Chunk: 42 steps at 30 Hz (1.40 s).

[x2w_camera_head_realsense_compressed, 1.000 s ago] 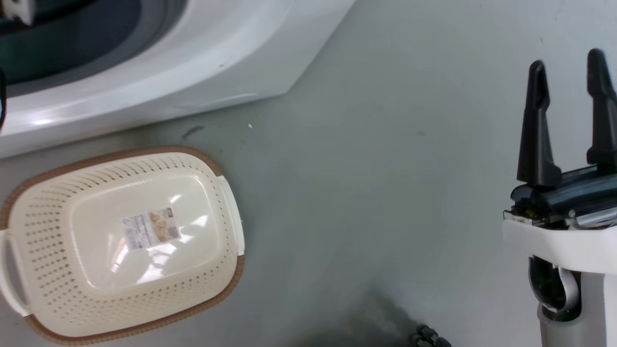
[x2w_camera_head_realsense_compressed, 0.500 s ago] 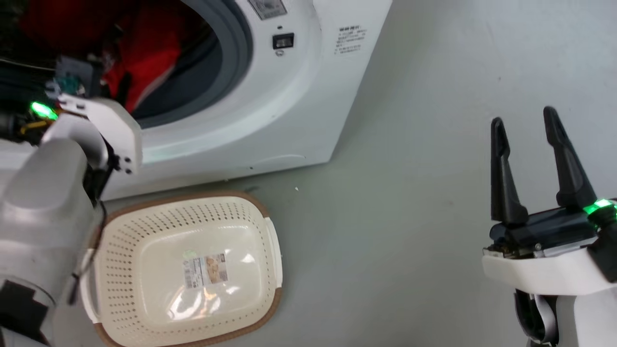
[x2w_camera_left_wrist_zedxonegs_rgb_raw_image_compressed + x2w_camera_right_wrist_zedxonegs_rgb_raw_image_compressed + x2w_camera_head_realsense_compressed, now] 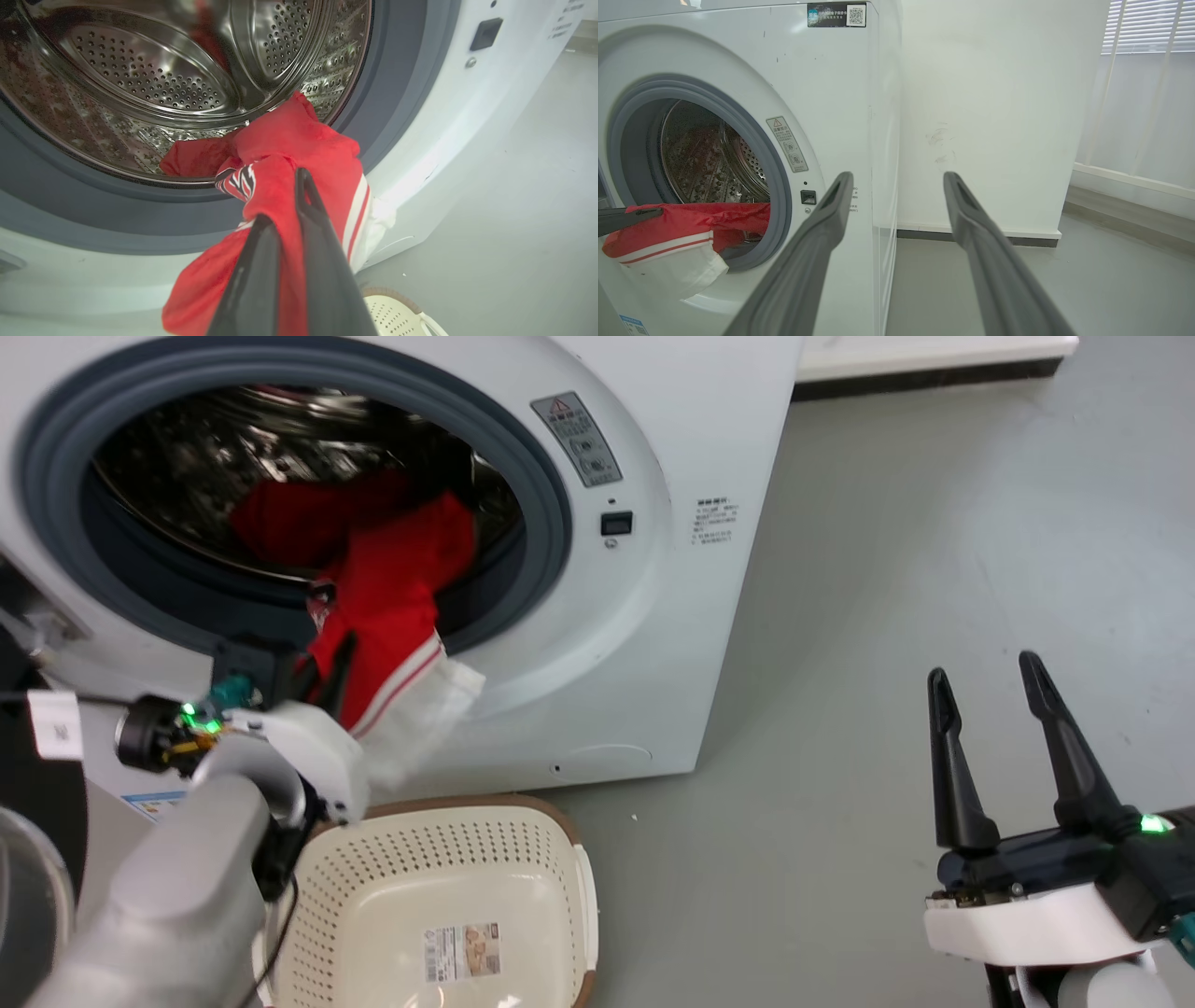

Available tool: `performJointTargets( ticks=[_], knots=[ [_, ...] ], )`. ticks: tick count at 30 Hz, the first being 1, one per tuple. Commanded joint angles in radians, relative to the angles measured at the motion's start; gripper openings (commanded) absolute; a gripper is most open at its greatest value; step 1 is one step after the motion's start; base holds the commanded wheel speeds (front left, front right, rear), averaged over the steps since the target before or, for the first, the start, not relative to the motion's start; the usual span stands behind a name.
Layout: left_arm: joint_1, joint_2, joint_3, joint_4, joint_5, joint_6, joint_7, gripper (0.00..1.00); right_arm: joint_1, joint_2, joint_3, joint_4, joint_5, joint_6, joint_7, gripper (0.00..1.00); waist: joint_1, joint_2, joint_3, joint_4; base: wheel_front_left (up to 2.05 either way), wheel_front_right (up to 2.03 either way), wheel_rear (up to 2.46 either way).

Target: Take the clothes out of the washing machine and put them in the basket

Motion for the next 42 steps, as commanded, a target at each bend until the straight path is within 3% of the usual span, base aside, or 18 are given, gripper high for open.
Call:
performJointTargets(
  ticks=[1, 12, 20, 27, 42],
  knots=[
    [0.045, 0.001, 0.007, -0.032, 0.001, 0.011, -0.007, 0.0, 0.019, 0.0, 0.0, 0.006, -0.007, -0.001, -0.002, 1.0, 0.0003, 0.0, -0.047, 0.029, 0.0, 0.0, 0.0],
    [0.373, 0.092, 0.029, -0.412, -0.011, 0.15, 0.015, 0.0, 0.095, 0.0, 0.001, 0.027, 0.005, -0.001, -0.002, 1.0, 0.0003, 0.0, -0.146, 0.062, 0.0, 0.0, 0.0],
    [0.499, 0.128, 0.013, -0.543, -0.042, 0.202, 0.066, 0.0, 0.095, 0.0, 0.002, 0.035, 0.012, -0.001, -0.002, 1.0, 0.0003, 0.0, -0.15, 0.053, 0.0, 0.0, 0.0],
    [0.54, 0.098, -0.002, -0.475, -0.074, 0.183, 0.061, 0.0, 0.066, 0.0, 0.01, 0.028, 0.012, -0.001, -0.002, 1.0, 0.0003, 0.0, -0.101, 0.013, 0.0, 0.0, 0.0],
    [0.345, -0.042, -0.017, -0.008, -0.096, 0.035, 0.037, 0.0, -0.1, 0.0, 0.018, -0.012, 0.038, -0.001, -0.002, 1.0, 0.0003, 0.0, 0.183, -0.094, 0.0, 0.0, 0.0]
  ],
)
